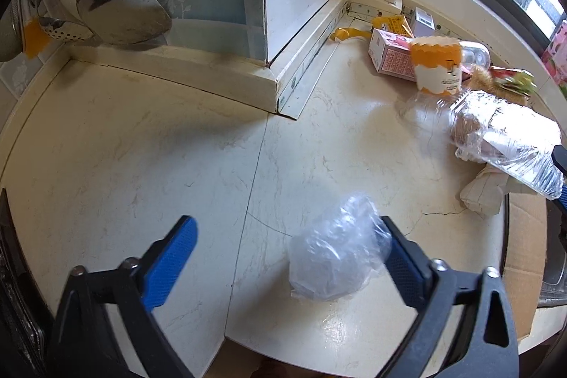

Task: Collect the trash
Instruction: 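Grasp the crumpled clear plastic bag with the left tool while the right tool grasps the red-labelled clear bag, then carry both held bags down toward the black trash bin on the floor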

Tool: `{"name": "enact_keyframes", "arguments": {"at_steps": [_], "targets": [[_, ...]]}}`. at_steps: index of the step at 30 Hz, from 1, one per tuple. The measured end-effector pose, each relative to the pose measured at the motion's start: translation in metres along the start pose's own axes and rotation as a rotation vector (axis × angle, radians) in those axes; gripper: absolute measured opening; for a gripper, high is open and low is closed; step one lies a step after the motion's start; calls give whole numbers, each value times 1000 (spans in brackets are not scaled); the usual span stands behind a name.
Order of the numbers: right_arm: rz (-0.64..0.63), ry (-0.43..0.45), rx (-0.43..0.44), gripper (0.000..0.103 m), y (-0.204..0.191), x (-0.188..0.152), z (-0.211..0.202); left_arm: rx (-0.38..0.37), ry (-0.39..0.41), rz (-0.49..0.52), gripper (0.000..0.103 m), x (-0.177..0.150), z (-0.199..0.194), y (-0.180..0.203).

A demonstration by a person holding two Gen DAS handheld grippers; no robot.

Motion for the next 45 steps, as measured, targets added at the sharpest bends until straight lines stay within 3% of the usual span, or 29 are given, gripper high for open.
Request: {"name": "enact_keyframes", "arguments": {"at_steps": [4,6,9,19,26,35,45], "targets": [[-33,3,79,19,-20,-4,-9,-64,-9,-44,61,3,-1,-3],[-48,0,114,17,-29,-5,-12,-77,1,-44,36,5,-4,-1],[-66,-4,151,16,-41,-8,-17,-71,9,-30,23,6,-7,1],[-148,-17,198,16,-69,-33,-41,-86,42,-45,17,7,-26,-2],[-224,-42,133,16,-68,-65,-70,-97,34,-17,16,1,-45,7],[-241,-19,82,16,-49,-94,-121,-135,26,43,16,-28,-84,28],[-339,-51,117,16,-46,-135,-186,-142,80,43,16,-84,-167,32]]}}
Point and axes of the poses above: each gripper's, at about its wrist camera, not at the fingertips, and z roughly the way its jaws point, y to its right, x to its top, the point moved 4 cm from there along z, roughly the way its jaws point, and after that the axes turned 8 degrees about y, right-handed, at the moved point
